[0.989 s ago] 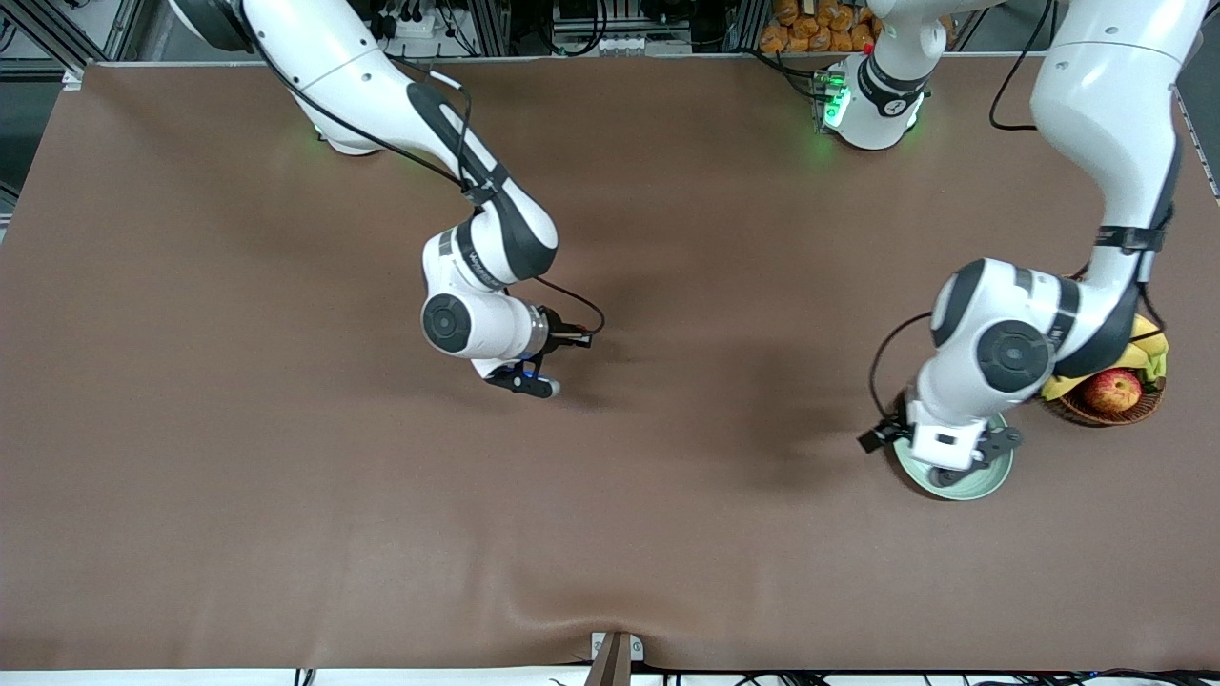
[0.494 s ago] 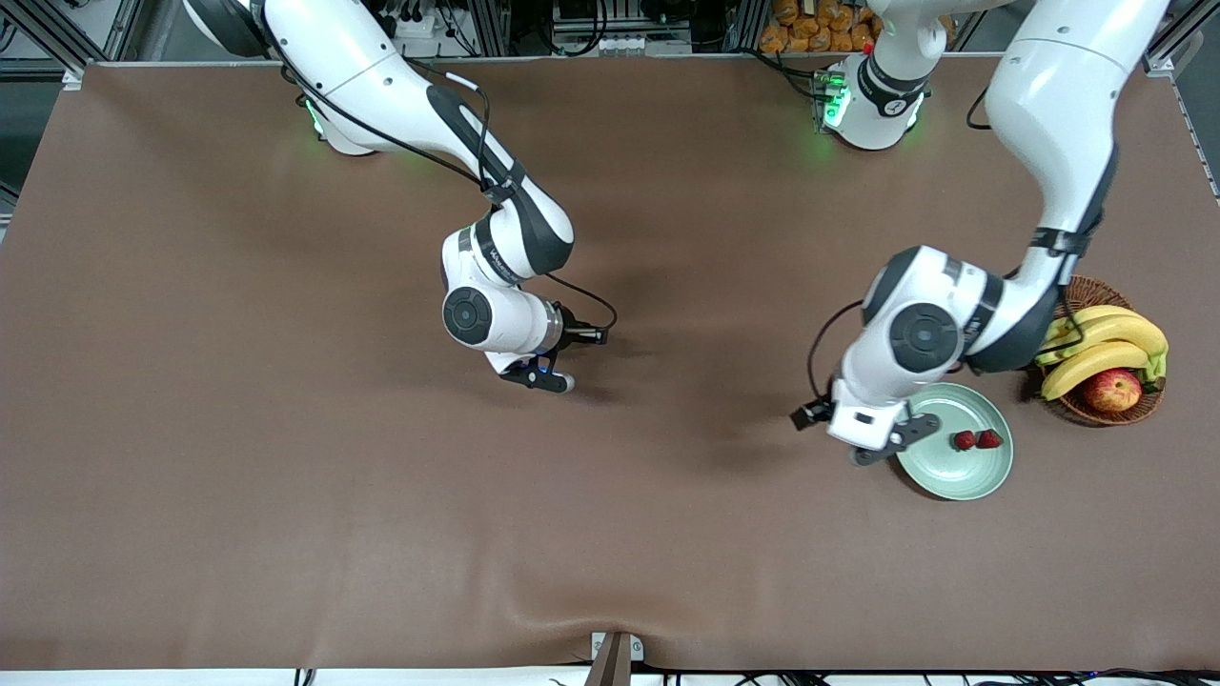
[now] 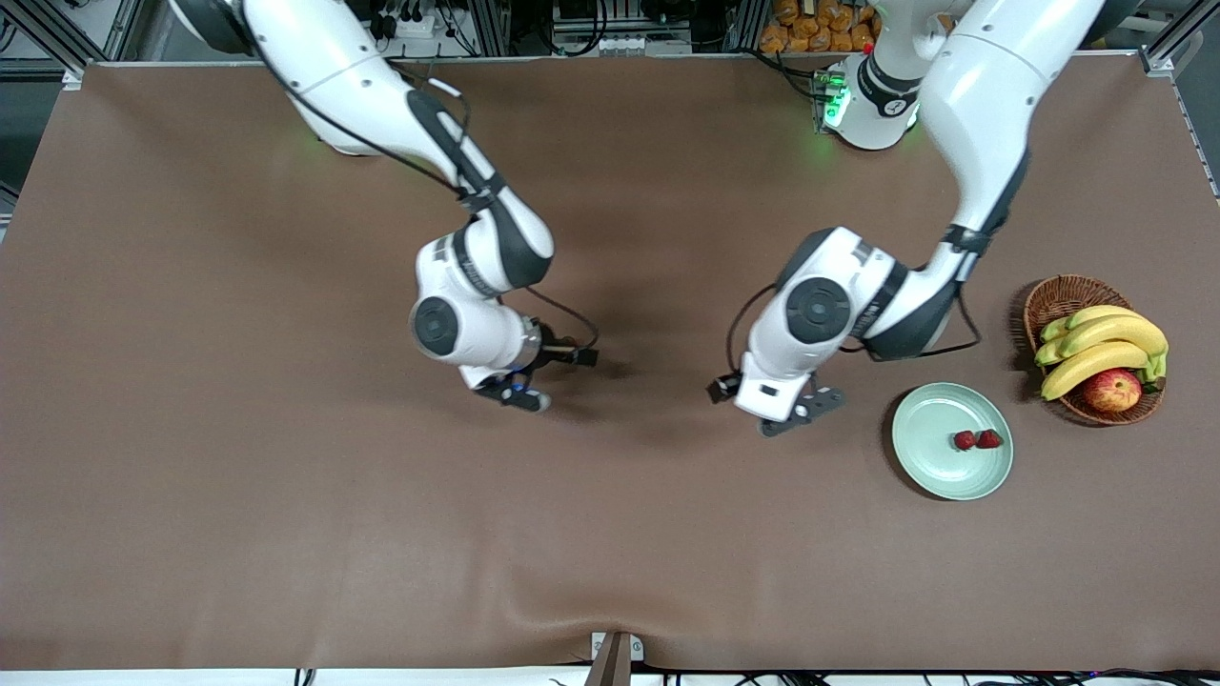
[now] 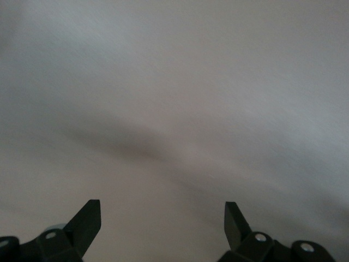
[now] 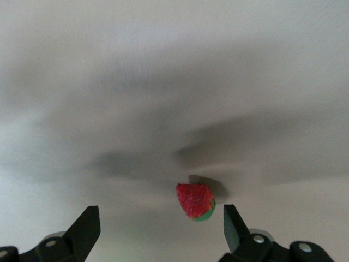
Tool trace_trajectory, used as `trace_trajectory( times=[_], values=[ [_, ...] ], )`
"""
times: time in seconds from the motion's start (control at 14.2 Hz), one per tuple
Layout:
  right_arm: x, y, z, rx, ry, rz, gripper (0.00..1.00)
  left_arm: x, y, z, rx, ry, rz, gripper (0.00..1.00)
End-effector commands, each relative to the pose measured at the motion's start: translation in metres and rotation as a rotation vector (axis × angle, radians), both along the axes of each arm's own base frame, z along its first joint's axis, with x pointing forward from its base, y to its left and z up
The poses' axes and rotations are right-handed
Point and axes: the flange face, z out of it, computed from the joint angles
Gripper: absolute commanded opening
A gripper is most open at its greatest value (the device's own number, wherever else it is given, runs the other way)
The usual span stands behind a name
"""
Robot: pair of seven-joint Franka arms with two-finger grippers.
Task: Collect all strawberries into plate
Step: 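Release the last strawberry mid-table with the right gripper while the left returns, then grasp the last strawberry with the left gripper while the right gripper withdraws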
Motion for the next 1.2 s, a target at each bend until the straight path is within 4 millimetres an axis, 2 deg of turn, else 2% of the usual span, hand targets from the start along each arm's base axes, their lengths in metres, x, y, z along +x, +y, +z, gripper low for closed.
trace_trajectory(
  times=[0.0, 0.14, 0.21, 0.35, 0.49, 0.64, 0.85, 0.99, 1.13],
  values=[
    [0.038, -0.078, 0.079, 0.026, 0.035, -0.05, 1.0, -0.003, -0.038, -0.01, -0.024, 0.01, 0.033, 1.0],
    [0.057, -0.127, 0.137, 0.042, 0.072, -0.061, 1.0, -0.003, -0.055, -0.011, -0.041, 0.006, 0.032, 1.0],
    [0.061, -0.15, 0.162, 0.048, 0.087, -0.065, 1.0, -0.007, -0.069, -0.012, -0.049, 0.001, 0.025, 1.0],
    [0.06, -0.189, 0.207, 0.048, 0.083, -0.079, 1.0, -0.013, -0.104, -0.015, -0.076, -0.024, 0.045, 1.0],
    [0.051, -0.223, 0.245, -0.022, 0.051, -0.069, 1.0, -0.03, -0.145, -0.023, -0.083, -0.091, 0.035, 1.0],
    [0.038, -0.249, 0.277, -0.131, 0.022, -0.036, 1.0, -0.056, -0.183, -0.038, -0.061, -0.174, 0.005, 1.0],
    [0.009, -0.28, 0.32, -0.24, -0.013, 0.138, 1.0, -0.097, -0.23, -0.065, -0.067, -0.271, -0.073, 1.0],
    [-0.004, -0.299, 0.346, -0.286, -0.052, 0.215, 1.0, -0.112, -0.242, -0.083, -0.063, -0.317, -0.121, 1.0],
    [-0.015, -0.328, 0.368, -0.272, -0.056, 0.237, 1.0, -0.121, -0.246, -0.1, -0.038, -0.33, -0.164, 1.0]
  ],
)
